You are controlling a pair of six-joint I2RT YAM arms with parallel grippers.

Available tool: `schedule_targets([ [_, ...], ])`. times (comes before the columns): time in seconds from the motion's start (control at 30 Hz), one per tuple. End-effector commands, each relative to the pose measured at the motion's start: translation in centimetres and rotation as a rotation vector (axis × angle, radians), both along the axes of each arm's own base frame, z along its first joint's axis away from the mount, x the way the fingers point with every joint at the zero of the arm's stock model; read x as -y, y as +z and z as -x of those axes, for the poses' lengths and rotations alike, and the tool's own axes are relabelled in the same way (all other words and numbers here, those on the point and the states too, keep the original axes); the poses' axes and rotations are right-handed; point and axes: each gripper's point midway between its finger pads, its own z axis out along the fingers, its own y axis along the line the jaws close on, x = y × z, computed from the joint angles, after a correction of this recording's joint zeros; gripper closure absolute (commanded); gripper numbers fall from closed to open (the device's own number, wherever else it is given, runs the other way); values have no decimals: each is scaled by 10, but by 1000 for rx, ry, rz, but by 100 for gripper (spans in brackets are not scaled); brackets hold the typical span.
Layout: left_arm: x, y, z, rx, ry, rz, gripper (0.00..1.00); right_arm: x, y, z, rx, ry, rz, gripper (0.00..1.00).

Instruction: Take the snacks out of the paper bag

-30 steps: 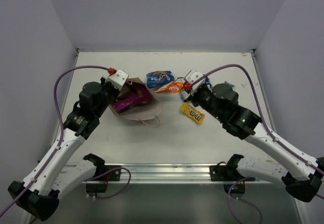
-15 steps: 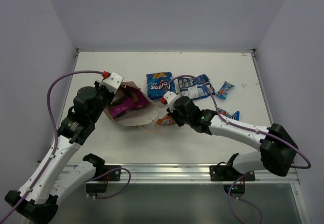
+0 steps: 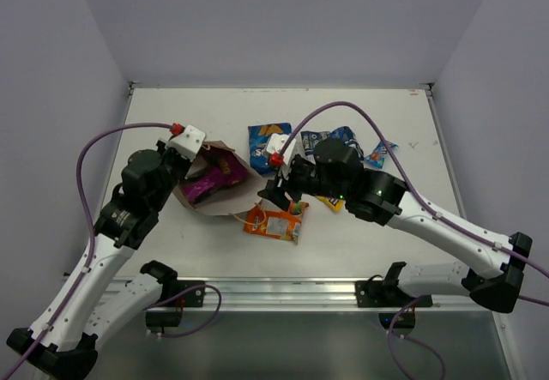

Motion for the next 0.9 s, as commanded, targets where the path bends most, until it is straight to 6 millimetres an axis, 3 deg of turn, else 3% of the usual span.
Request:
schedule_targets([
  [0.0,3,23,-3,82,-13,24,100,-24,34,-2,128,138,-34,35],
  [0.03,4,22,-2,81,-22,27,100,-37,23,-9,128,158,-5,35],
  [0.1,6,22,-3,77,-26,31,100,-56,31,-16,193,214,-18,34],
  [0.27,12,26,-3,75,-44,71,100,-101,3,-37,278,314,13,34],
  [0.53,31,26,-4,40,-103,179,100,-134,-48,-61,366,339,55,28],
  [0.67,38,27,-4,31,-125,199,100,-150,-61,-76,477,292,67,25],
  [0.87,39,32,-3,35,-140,198,100,-172,-91,-77,508,342,128,24],
])
